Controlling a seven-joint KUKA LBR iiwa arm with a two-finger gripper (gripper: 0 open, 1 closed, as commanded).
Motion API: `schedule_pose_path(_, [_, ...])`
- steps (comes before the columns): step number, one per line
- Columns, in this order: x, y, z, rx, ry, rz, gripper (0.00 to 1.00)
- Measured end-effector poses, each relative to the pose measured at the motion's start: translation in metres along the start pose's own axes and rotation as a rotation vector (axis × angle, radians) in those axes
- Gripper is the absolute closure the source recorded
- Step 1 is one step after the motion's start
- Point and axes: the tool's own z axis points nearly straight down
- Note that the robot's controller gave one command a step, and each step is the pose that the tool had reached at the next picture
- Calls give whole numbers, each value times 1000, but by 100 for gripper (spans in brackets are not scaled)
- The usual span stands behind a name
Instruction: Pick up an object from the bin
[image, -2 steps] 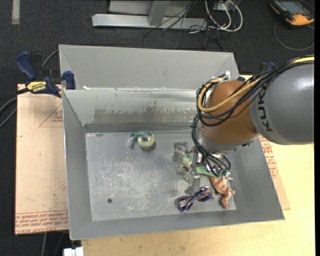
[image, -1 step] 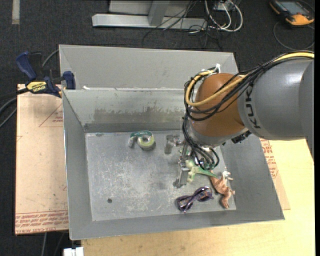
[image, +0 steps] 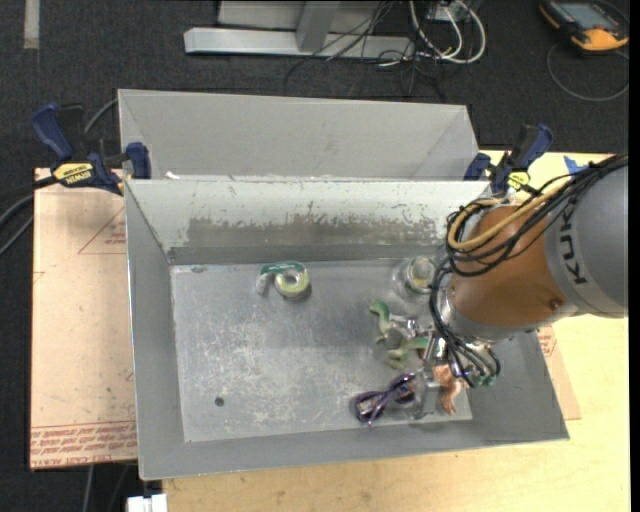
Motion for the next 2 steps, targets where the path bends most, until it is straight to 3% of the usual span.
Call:
schedule_pose_path(1, [-9,52,18,-6,-12,189,0])
schedule_pose_path(2, [-23,3,17,0,-4,-234,0])
